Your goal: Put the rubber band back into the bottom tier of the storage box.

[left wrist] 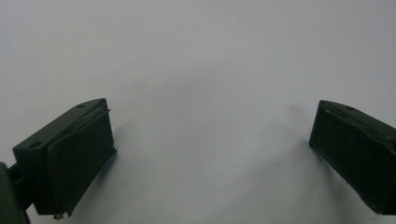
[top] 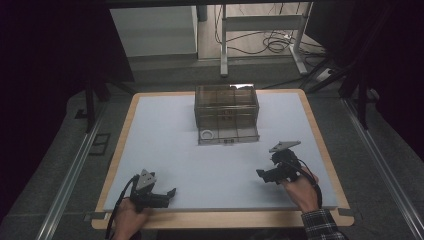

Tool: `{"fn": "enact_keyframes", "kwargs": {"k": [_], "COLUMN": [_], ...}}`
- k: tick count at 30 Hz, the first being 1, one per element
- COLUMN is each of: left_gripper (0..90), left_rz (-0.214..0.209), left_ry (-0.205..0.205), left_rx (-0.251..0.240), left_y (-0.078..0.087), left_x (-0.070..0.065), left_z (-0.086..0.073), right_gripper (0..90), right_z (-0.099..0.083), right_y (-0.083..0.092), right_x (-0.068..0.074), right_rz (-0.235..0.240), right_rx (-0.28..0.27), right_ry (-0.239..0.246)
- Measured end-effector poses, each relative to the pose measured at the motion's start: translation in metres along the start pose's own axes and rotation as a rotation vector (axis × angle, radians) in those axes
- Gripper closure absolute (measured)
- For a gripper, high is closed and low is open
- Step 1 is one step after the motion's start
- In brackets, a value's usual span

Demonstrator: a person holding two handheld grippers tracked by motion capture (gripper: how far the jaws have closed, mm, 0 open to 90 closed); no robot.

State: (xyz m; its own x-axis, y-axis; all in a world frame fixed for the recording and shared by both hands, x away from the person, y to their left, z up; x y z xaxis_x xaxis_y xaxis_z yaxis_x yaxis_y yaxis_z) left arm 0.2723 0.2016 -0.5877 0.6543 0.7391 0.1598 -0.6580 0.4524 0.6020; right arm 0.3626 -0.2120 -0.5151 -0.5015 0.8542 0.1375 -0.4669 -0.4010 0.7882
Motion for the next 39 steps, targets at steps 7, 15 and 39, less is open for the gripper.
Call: {"fn": "enact_keyframes", "kwargs": {"k": [7, 15, 39], "left_gripper": [0.0, 0.0, 0.0], "left_rz": [0.000, 0.000, 0.000], "left_ry": [0.000, 0.000, 0.003], "left_rx": [0.000, 0.001, -0.002], "left_y": [0.000, 0.000, 0.000], "left_x": [0.000, 0.000, 0.000], "left_z": [0.000, 0.000, 0.000], "right_gripper": [9.2, 9.0, 8.2], "right_z": [-0.006, -0.014, -0.045], "right_y": [0.008, 0.017, 0.038], "right_x": [-0.004, -0.010, -0.036], "right_rz": [-0.006, -0.020, -0.067], "right_rx": [-0.004, -0.005, -0.001], "right_ry": [0.001, -0.002, -0.031]}}
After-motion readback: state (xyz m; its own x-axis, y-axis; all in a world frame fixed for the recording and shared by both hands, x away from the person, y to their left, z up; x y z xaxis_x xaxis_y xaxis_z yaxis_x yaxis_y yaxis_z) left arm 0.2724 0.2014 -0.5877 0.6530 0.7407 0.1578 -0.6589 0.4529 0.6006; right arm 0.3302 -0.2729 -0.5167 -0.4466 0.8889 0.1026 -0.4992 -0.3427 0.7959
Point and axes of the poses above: each handheld gripper's, and its own axes: y roughly backward along the jaws, z roughly out of its top, x roughly to its left, the point moved 3 cm from there along -y, roughly forward along the jaws, and after that the axes turned 15 degrees about -y, right-handed, at the moved point
